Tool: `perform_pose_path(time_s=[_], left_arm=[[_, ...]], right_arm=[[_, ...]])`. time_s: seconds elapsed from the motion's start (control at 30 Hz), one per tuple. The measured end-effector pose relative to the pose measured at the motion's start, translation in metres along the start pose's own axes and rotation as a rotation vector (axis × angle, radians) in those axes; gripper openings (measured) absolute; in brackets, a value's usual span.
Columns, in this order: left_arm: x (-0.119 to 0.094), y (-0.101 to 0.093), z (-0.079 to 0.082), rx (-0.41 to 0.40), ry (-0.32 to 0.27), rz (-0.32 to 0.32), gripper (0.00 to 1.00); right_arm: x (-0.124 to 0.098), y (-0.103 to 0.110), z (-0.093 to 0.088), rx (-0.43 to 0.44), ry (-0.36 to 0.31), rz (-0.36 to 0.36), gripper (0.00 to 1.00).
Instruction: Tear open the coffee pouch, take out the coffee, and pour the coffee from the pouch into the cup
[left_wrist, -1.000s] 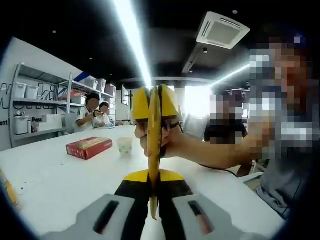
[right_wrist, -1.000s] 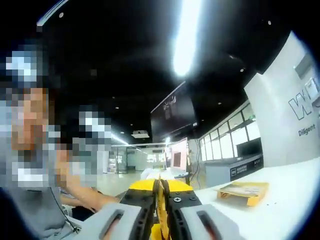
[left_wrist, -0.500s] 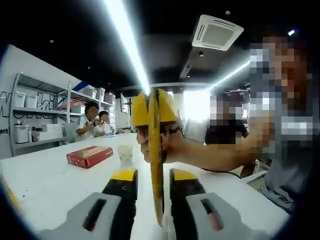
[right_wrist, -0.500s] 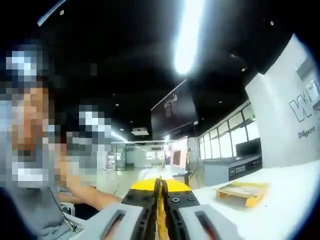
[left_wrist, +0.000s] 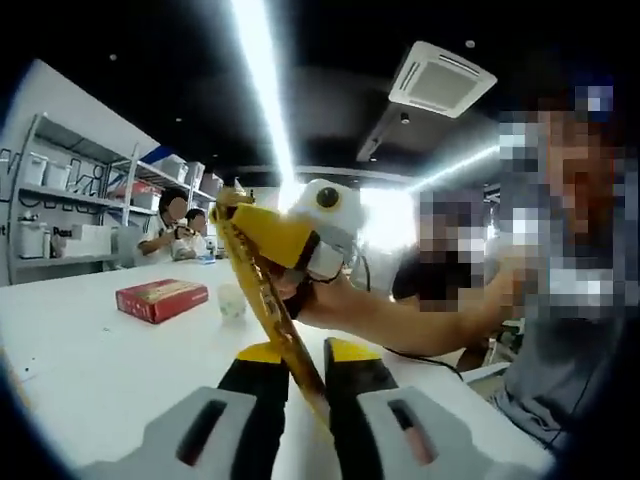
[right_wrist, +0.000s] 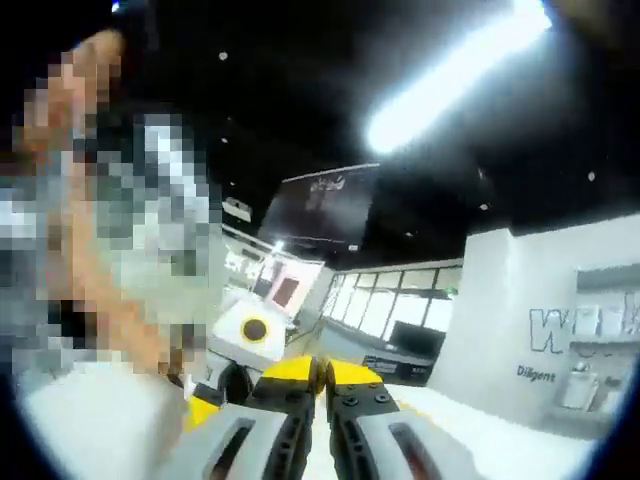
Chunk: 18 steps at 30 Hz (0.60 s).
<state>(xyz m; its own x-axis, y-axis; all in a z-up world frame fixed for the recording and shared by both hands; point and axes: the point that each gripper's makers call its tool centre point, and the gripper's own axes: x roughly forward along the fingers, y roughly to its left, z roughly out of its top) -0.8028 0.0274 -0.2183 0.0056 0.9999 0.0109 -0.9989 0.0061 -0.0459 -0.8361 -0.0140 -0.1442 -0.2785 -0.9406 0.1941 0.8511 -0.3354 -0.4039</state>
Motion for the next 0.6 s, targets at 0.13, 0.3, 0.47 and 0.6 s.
perform_pose_path(time_s=[0.13,0.3,0.47,0.6], left_arm=[[-0.003,0.001,0.003,-0.02,-0.014,0.006,0.15],[-0.005,0.017,0.005,0.124,-0.032,0.093,0.21],[-0.007,0.032,0.0,0.198,-0.002,0.175,0.26],[-0.014,0.046,0.001,0.228,-0.008,0.238,0.27]], right_arm=[[0.003,-0.001,0.002,-0.083,0.001,-0.035,0.04],[0.002,-0.008,0.01,0.187,-0.068,-0.02,0.04],[-0.002,-0.01,0.025,0.376,-0.15,0.024,0.04],[-0.003,-0.001,0.024,0.583,-0.153,0.135,0.03]])
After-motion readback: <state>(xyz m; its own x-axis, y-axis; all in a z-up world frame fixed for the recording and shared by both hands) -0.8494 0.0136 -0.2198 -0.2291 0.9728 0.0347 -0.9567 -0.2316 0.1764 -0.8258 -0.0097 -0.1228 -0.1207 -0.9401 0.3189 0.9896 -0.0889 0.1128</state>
